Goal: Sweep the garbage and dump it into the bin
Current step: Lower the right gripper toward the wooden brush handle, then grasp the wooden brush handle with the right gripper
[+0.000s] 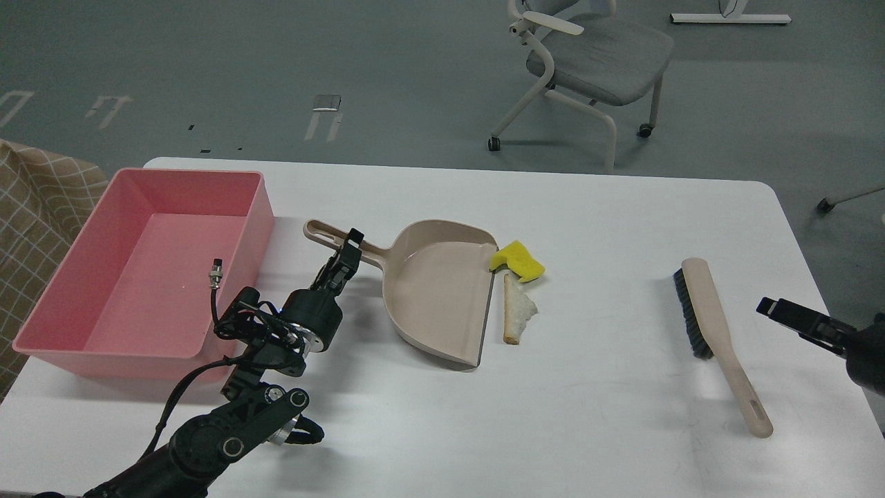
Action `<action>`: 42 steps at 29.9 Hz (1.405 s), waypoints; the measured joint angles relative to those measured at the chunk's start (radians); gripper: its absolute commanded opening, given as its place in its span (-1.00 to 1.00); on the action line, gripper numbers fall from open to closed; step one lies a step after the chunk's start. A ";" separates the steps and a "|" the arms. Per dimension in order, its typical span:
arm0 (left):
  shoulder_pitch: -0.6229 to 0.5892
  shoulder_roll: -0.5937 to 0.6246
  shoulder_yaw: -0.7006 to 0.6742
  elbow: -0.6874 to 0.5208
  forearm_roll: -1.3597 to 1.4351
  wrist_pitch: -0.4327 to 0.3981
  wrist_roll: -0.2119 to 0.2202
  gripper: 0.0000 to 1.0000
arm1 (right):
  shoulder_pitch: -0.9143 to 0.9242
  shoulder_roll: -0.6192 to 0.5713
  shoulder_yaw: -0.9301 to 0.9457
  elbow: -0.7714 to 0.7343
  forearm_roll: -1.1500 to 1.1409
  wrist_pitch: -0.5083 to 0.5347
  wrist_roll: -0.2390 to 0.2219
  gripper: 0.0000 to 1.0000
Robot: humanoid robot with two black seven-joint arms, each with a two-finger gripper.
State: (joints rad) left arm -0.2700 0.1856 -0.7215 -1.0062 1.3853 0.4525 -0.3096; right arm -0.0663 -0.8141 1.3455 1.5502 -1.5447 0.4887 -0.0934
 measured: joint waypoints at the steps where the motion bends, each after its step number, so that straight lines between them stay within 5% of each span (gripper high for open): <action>1: 0.000 0.000 0.000 0.000 0.000 0.000 0.000 -0.46 | 0.006 0.000 -0.009 0.000 -0.008 0.000 0.000 0.80; 42: 0.003 -0.006 -0.002 0.002 -0.002 0.000 0.001 -0.46 | 0.005 -0.072 -0.190 0.085 -0.140 0.000 0.028 0.74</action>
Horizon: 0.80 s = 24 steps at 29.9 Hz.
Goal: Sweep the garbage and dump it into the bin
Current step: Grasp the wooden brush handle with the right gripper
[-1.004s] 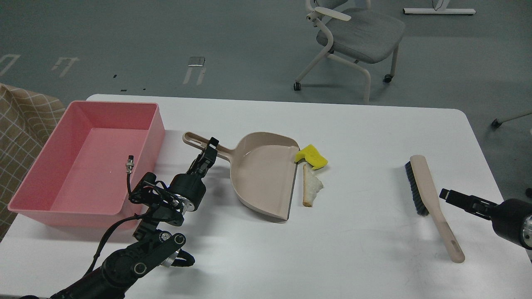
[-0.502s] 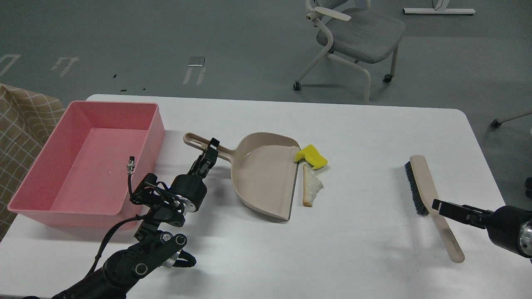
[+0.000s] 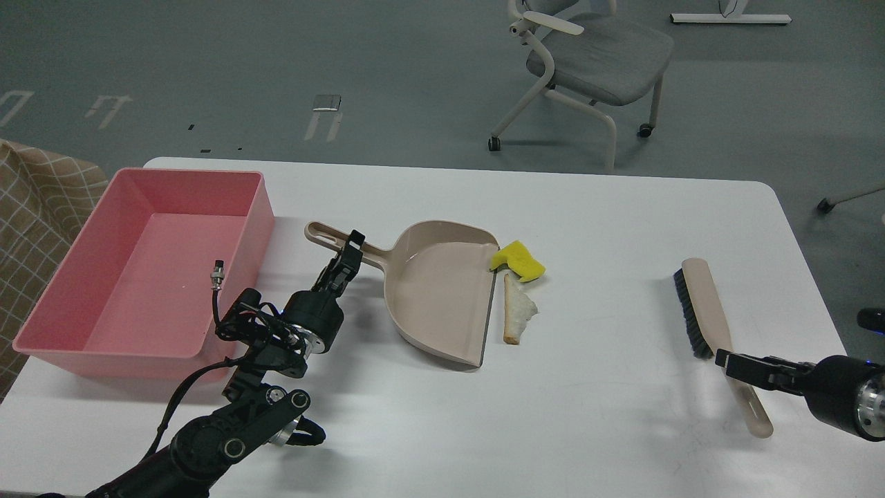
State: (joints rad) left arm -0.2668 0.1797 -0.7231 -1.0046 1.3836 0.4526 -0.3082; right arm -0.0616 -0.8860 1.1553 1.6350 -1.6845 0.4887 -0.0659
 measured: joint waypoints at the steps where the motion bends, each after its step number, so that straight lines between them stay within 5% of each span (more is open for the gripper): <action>1: 0.000 0.000 0.000 0.000 0.000 0.000 0.000 -0.46 | 0.000 0.001 -0.002 0.001 -0.001 0.000 0.000 0.74; 24: -0.001 0.008 0.000 0.000 0.000 0.000 0.000 -0.46 | 0.017 -0.005 -0.043 0.010 -0.063 0.000 0.025 0.67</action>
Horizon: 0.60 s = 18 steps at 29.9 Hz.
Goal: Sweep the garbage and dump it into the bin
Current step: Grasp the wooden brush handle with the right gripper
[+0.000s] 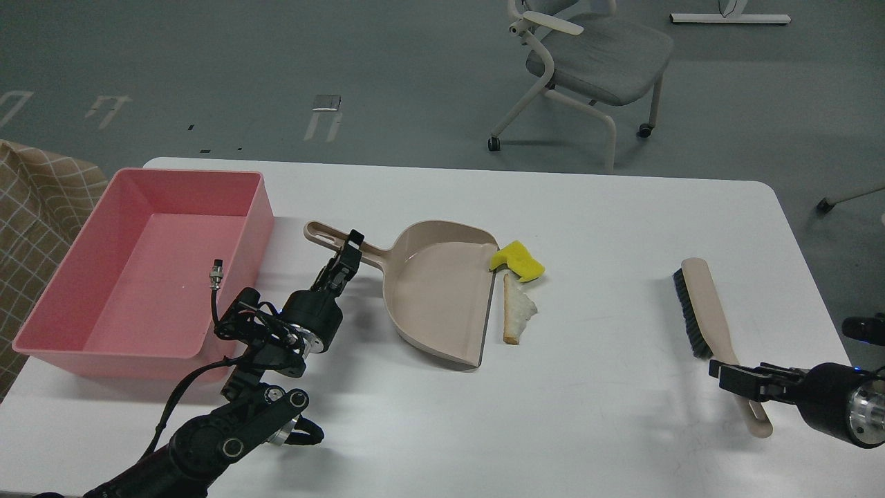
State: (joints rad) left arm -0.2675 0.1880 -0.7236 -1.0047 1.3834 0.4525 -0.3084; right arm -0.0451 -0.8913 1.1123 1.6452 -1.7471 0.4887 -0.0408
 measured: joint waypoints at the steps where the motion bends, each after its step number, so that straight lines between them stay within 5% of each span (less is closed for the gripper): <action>1: 0.000 0.000 0.000 0.000 -0.001 0.000 0.000 -0.46 | 0.010 -0.002 -0.012 0.003 0.000 0.000 0.001 0.66; 18: -0.001 -0.001 0.000 0.000 -0.001 0.000 0.000 -0.46 | 0.104 -0.035 -0.117 0.010 -0.013 0.000 0.026 0.58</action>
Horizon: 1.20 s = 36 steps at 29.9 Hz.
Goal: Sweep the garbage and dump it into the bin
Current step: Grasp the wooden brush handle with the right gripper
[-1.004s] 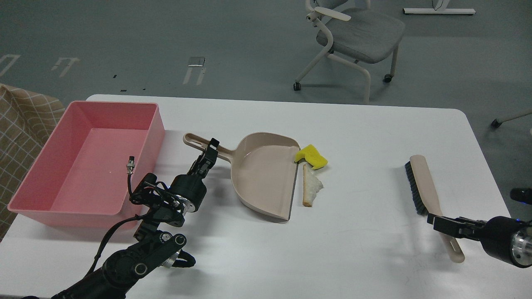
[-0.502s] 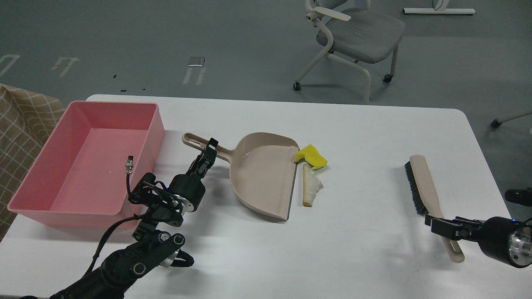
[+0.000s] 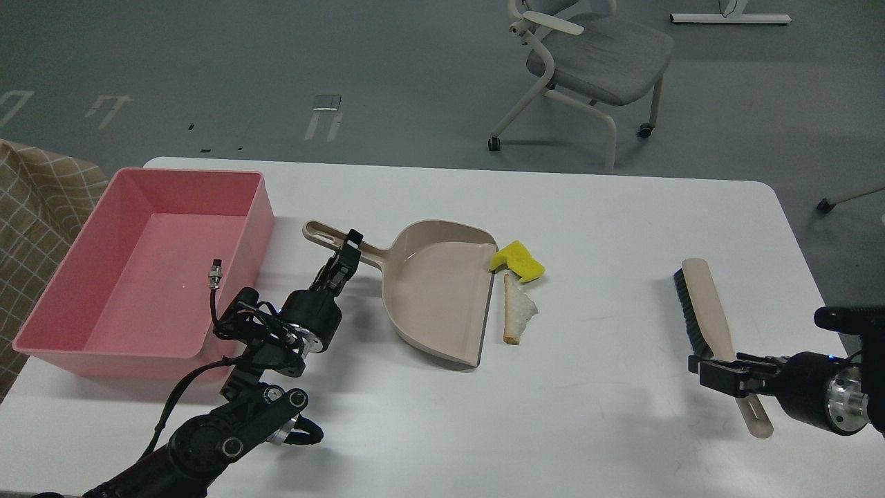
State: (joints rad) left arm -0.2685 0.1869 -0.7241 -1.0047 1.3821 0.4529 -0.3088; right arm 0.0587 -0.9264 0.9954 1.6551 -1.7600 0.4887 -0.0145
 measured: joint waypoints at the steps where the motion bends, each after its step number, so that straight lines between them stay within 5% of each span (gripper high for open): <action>1: 0.000 0.000 0.000 0.000 0.000 0.000 0.000 -0.46 | -0.001 -0.011 0.000 0.000 -0.002 0.000 0.005 0.57; 36: 0.001 -0.006 0.001 0.002 0.000 0.001 0.001 -0.46 | 0.003 -0.036 -0.044 -0.003 -0.072 0.000 0.027 0.19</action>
State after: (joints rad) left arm -0.2680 0.1807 -0.7234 -1.0031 1.3822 0.4540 -0.3082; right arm 0.0614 -0.9620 0.9518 1.6521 -1.8324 0.4887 0.0123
